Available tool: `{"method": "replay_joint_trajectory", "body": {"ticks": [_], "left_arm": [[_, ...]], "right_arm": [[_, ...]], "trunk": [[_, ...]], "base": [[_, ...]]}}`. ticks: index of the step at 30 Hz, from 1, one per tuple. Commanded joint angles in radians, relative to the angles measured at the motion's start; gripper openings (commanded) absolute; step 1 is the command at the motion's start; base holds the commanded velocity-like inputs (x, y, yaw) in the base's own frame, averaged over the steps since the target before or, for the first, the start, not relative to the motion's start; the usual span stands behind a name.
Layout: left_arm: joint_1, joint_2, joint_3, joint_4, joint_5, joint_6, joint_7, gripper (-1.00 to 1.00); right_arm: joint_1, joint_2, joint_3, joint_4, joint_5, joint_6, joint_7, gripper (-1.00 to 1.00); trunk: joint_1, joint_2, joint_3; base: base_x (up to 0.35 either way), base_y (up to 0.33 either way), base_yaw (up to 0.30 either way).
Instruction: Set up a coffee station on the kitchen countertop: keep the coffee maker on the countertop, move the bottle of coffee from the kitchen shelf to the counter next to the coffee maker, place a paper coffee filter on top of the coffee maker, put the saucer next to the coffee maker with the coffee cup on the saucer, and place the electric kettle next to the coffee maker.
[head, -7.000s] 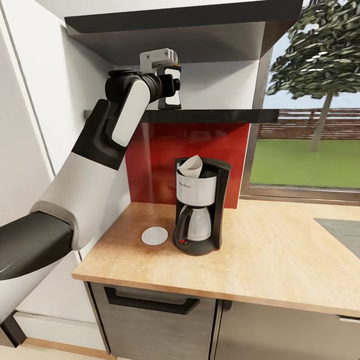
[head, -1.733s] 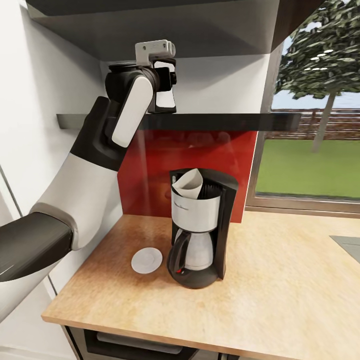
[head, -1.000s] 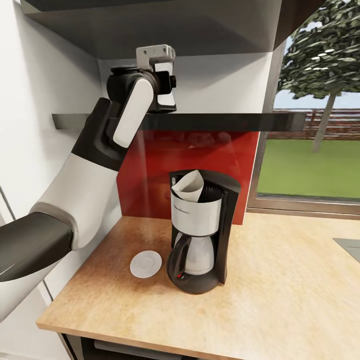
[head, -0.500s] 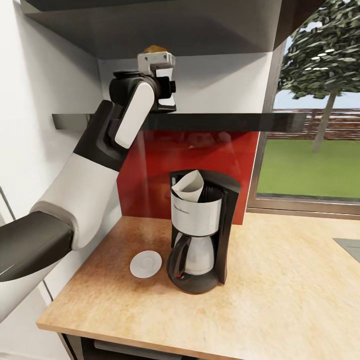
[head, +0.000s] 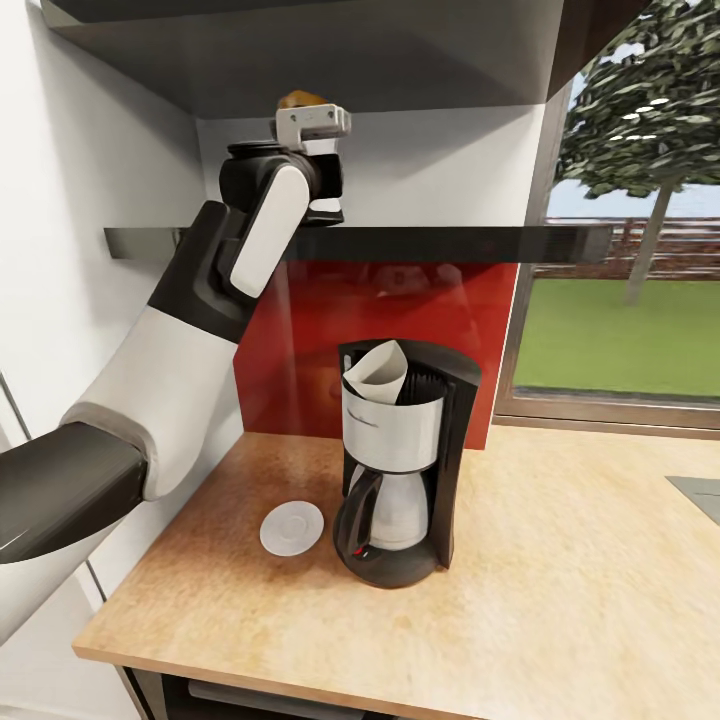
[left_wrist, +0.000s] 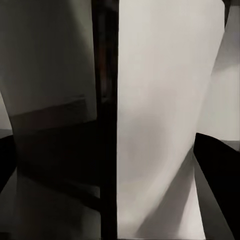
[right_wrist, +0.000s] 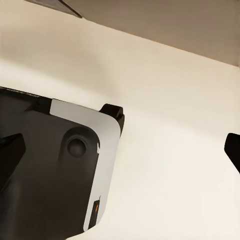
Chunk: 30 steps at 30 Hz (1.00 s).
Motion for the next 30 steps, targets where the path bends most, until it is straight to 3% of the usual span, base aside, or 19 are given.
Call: {"method": "replay_joint_trajectory", "body": {"ticks": [1,14,30], "left_arm": [[-0.001,0.000,-0.001,-0.001,0.010,0.001,0.009,-1.00],[-0.001,0.000,-0.006,-0.028,0.011,0.002,0.009,-1.00],[-0.001,0.000,-0.005,-0.125,0.010,0.043,0.009,-1.00]], "right_arm": [[-0.002,0.000,0.009,0.004,-0.008,-0.008,0.004,1.00],[-0.002,0.000,0.009,0.004,-0.008,-0.008,0.004,1.00],[-0.002,0.000,0.009,0.004,-0.008,-0.008,0.004,1.00]], "trunk": [[0.000,-0.001,-0.001],[0.000,-0.001,-0.001],[0.000,-0.001,-0.001]], "base": [[0.000,0.000,0.000],[0.000,0.000,0.000],[-0.006,0.000,0.000]]}}
